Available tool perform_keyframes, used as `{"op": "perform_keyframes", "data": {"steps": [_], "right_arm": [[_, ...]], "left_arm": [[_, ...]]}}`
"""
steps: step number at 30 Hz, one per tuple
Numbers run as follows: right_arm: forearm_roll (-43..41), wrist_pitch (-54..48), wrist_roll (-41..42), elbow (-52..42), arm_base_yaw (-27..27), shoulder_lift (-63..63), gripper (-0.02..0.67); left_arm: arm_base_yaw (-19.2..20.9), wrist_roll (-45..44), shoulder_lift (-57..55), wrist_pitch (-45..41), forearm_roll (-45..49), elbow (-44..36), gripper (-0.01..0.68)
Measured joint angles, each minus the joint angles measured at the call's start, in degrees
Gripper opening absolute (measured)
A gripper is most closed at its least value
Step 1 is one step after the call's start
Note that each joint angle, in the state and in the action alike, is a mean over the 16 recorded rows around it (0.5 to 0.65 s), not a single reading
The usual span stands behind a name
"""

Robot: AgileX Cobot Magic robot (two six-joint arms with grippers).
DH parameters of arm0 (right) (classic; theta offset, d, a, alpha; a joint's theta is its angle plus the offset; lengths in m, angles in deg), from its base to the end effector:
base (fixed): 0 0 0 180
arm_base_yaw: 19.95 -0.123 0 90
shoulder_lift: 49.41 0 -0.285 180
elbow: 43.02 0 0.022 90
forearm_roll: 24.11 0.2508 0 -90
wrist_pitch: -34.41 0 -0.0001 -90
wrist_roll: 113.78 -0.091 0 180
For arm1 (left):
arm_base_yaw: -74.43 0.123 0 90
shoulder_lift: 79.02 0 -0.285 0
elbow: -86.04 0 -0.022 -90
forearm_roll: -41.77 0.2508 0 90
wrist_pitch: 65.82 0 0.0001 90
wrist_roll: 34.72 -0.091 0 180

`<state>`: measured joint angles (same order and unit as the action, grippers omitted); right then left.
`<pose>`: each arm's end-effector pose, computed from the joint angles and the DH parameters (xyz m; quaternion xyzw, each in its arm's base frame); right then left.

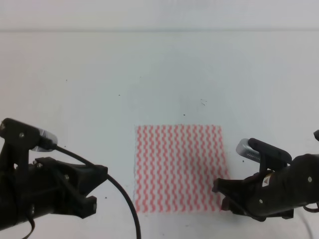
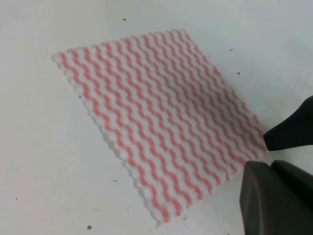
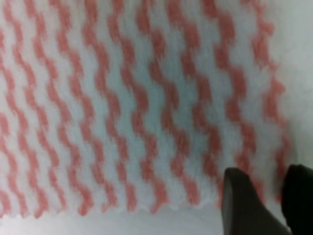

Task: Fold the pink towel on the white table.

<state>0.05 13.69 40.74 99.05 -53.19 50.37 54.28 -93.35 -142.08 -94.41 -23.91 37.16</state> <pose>0.2177 0.1584 0.1504 0.1130 0.9705 0.1850 0.1059 0.1544 -0.0990 0.2573 0.2232 0.8400 -0.2889 0.4013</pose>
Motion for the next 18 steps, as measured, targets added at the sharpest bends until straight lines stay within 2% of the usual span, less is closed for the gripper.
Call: {"op": "perform_keyframes", "data": {"steps": [18], "right_arm": [[0.82, 1.37, -0.01, 0.03, 0.0, 0.85, 0.142]], "left_arm": [[0.01, -0.18, -0.09, -0.11, 0.02, 0.0, -0.007]]}}
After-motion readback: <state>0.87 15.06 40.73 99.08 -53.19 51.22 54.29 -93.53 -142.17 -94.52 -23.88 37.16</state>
